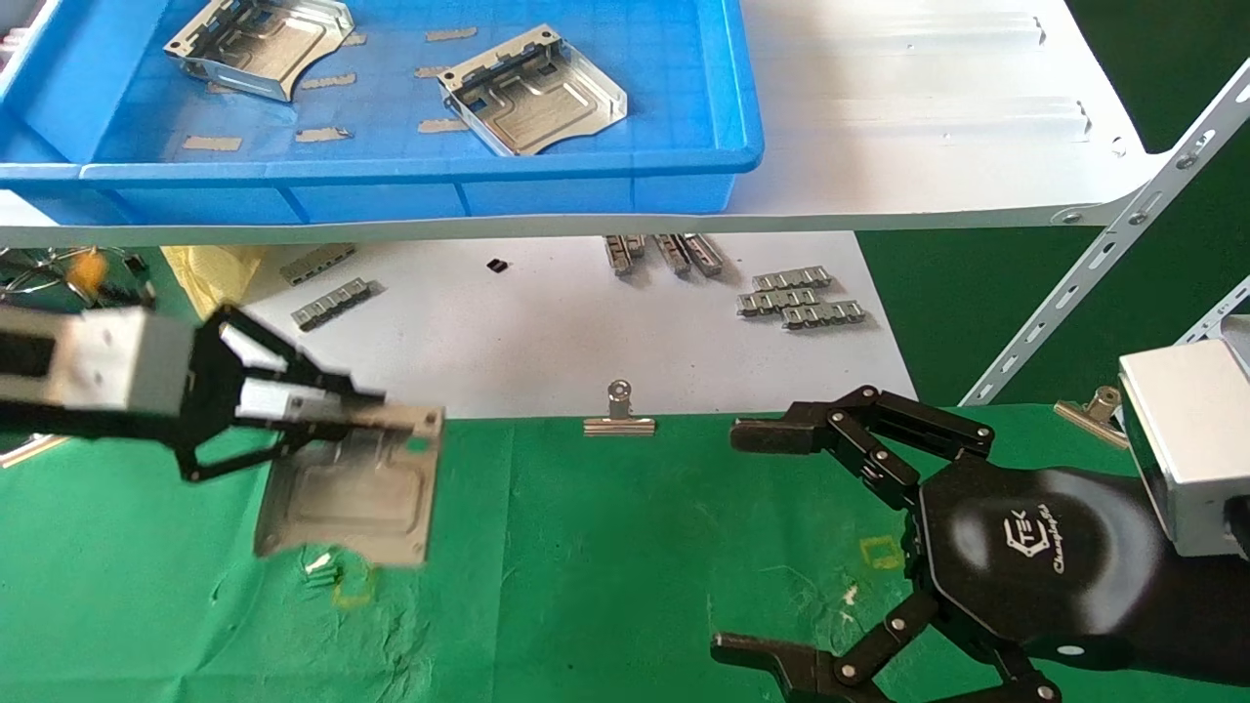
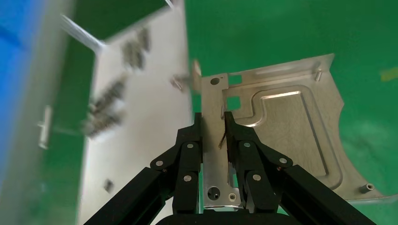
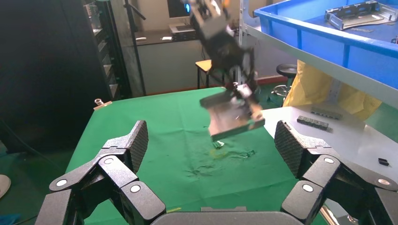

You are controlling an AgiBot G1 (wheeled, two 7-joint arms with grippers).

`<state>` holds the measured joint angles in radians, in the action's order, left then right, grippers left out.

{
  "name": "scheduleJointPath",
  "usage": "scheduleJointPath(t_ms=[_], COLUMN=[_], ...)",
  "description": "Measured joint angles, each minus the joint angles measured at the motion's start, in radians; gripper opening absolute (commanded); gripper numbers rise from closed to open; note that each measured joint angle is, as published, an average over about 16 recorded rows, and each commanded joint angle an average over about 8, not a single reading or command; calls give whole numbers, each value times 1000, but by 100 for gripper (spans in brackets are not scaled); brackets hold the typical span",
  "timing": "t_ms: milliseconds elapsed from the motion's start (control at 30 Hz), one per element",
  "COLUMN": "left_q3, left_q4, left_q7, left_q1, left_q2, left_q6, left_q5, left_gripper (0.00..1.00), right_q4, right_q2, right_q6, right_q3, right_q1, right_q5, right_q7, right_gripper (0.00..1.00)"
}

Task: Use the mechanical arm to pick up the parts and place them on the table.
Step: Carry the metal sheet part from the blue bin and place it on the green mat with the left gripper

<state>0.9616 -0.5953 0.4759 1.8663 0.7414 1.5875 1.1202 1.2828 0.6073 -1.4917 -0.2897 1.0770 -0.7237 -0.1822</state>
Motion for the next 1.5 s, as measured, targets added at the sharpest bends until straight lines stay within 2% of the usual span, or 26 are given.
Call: scheduleJointPath(t_ms=[300,667,733,900,967,1000,1267,1500], left_q3=[91,110,109,107,107,107,112,103], left_q4=[113,245,265,312,330,340,415,460], left_q7=[139,342,385,478,510,524,596,581], left_q1=[-67,-150,-160,-177,-181,-182,-186,-177], left_q2=[28,65,68,74,77,78,98,102], left_q6=[-7,-9,-9,-13,-17,-19,-28,-16], left_q5=[20,-46,-58,-83,-89,-91,-96,-122], left_gripper=[0,2,16,78,96,100,100,100], right_q4=[0,0,0,0,0,0,0,0], right_q2=[0,-1,-1,-1,-1,-1,-1,-1], right_q6=[0,1,1,1,1,1,1,1], right_q3=[-1,-1,-1,-2,-2,-2,-2,-3], right_q1=[0,0,0,0,0,0,1,1], right_q5=[0,1,1,1,1,1,2,2], right_q7=[0,1,1,1,1,1,1,1], right_gripper=[100,100,100,100,100,100,100,100])
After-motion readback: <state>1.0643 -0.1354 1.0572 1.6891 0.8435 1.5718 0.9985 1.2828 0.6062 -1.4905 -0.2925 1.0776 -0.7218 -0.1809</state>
